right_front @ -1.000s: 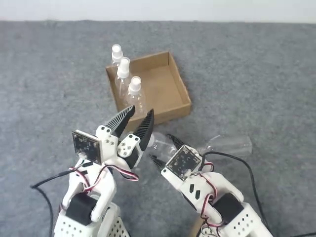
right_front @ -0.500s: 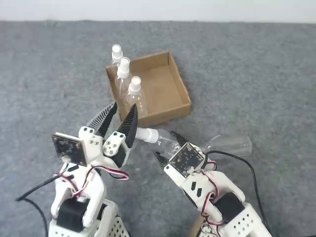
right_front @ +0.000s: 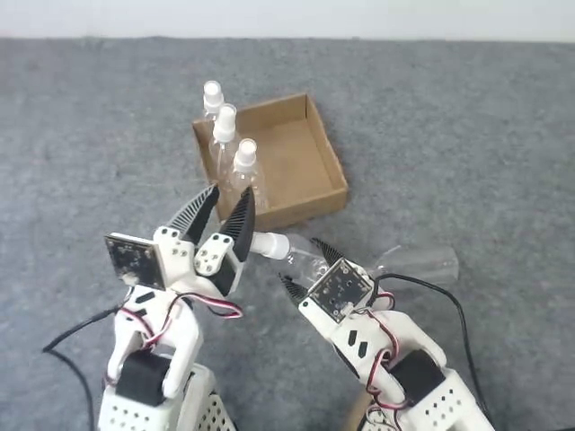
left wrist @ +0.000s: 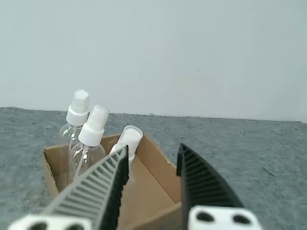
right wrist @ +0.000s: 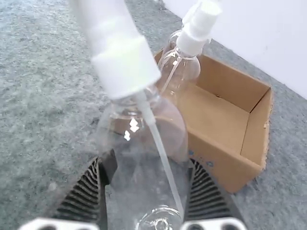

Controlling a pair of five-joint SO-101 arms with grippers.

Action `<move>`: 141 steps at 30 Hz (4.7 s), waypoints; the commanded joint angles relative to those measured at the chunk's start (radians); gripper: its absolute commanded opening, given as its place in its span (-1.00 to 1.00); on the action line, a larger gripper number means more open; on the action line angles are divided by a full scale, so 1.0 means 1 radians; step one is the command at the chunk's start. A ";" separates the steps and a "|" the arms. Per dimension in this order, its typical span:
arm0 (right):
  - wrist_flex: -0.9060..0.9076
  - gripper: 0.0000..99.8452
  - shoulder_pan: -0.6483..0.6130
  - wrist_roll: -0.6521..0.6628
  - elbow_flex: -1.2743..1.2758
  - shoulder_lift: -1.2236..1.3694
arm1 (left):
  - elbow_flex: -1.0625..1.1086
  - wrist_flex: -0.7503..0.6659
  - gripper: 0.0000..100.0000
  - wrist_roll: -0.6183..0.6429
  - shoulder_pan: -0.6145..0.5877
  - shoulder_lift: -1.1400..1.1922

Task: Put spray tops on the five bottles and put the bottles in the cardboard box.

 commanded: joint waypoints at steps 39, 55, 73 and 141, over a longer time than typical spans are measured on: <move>0.015 -0.99 0.005 0.000 -0.054 -0.025 | -0.243 0.259 -0.70 -0.046 -0.184 -0.017; -0.027 -0.99 -0.001 0.000 -0.054 -0.025 | -0.113 0.259 -0.70 -0.064 -0.041 -0.017; -0.019 -0.99 -0.001 0.002 -0.054 -0.025 | -0.067 0.253 -0.70 -0.112 0.038 -0.017; -0.015 -0.99 0.058 0.002 -0.049 -0.024 | -0.189 0.420 -0.70 -0.224 0.049 -0.017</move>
